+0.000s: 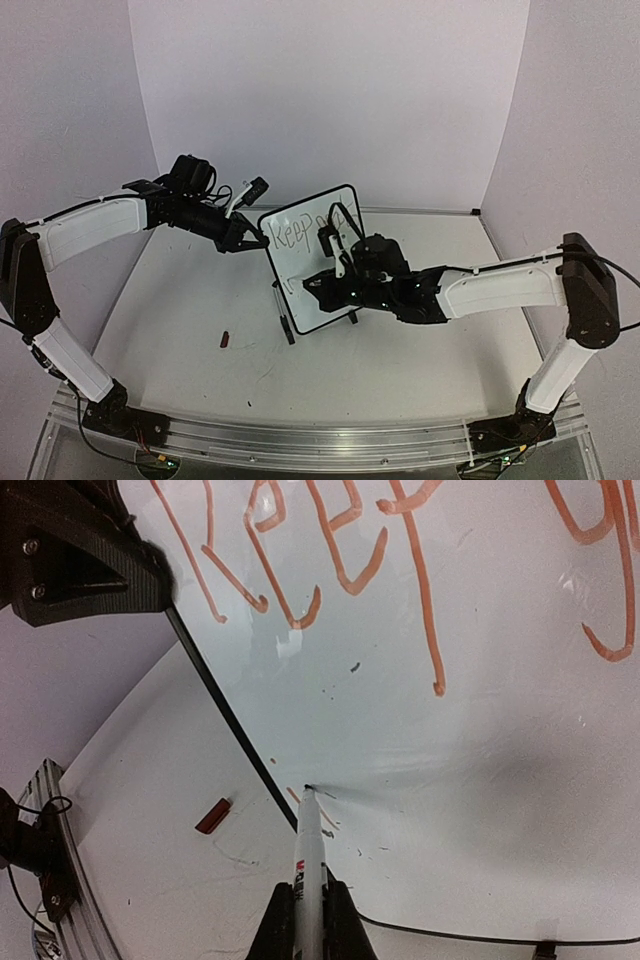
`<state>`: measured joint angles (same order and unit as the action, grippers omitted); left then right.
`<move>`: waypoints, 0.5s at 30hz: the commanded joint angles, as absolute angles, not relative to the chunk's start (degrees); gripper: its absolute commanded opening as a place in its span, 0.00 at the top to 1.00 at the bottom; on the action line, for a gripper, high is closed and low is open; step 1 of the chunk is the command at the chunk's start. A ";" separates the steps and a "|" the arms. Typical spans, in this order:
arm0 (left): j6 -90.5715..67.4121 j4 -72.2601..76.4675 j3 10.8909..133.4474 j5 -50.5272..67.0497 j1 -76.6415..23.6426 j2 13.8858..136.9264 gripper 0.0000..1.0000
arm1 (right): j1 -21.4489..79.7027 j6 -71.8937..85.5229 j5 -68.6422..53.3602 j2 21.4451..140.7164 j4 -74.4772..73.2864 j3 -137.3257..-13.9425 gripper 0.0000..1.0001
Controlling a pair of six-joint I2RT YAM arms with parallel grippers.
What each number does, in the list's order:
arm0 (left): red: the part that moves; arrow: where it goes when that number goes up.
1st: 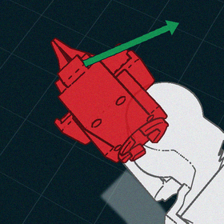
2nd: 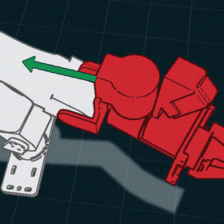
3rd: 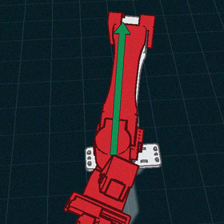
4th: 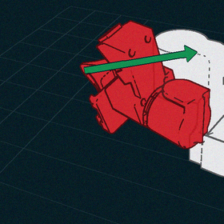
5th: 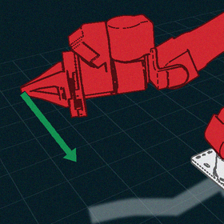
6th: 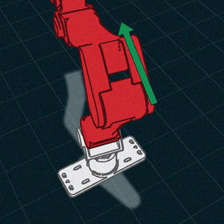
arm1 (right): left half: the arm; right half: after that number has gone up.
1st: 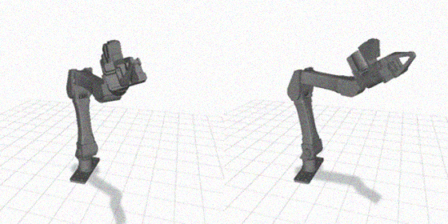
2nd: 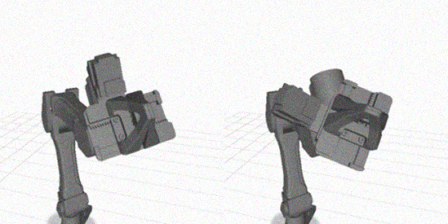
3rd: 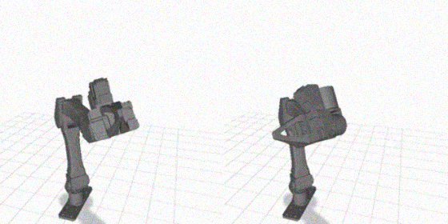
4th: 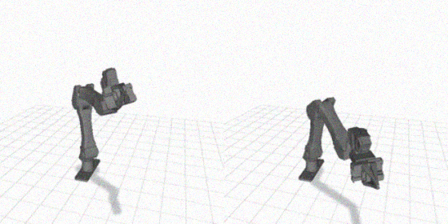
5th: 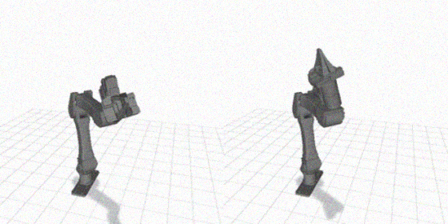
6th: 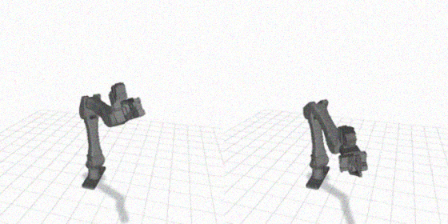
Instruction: Write a sentence on the whiteboard
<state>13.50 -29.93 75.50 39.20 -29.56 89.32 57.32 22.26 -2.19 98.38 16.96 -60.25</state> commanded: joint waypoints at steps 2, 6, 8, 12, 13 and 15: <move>14.95 -30.55 75.10 38.23 -29.88 88.51 1.00 | 56.85 22.97 4.58 95.37 20.27 -59.13 1.00; 15.02 -30.50 75.13 38.23 -29.94 88.47 1.00 | 56.83 23.27 5.84 94.82 20.18 -58.38 1.00; 15.00 -30.50 75.06 38.24 -29.91 88.42 1.00 | 56.81 23.42 5.94 94.94 20.19 -58.25 1.00; 15.01 -30.55 75.14 38.23 -29.88 88.42 1.00 | 56.83 23.89 5.33 95.57 19.72 -58.18 1.00; 15.02 -30.55 75.09 38.23 -29.88 88.46 1.00 | 56.80 23.94 5.13 95.81 19.44 -58.18 1.00; 14.96 -30.61 75.08 38.23 -29.90 88.43 1.00 | 56.84 24.17 4.86 96.08 18.81 -57.98 1.00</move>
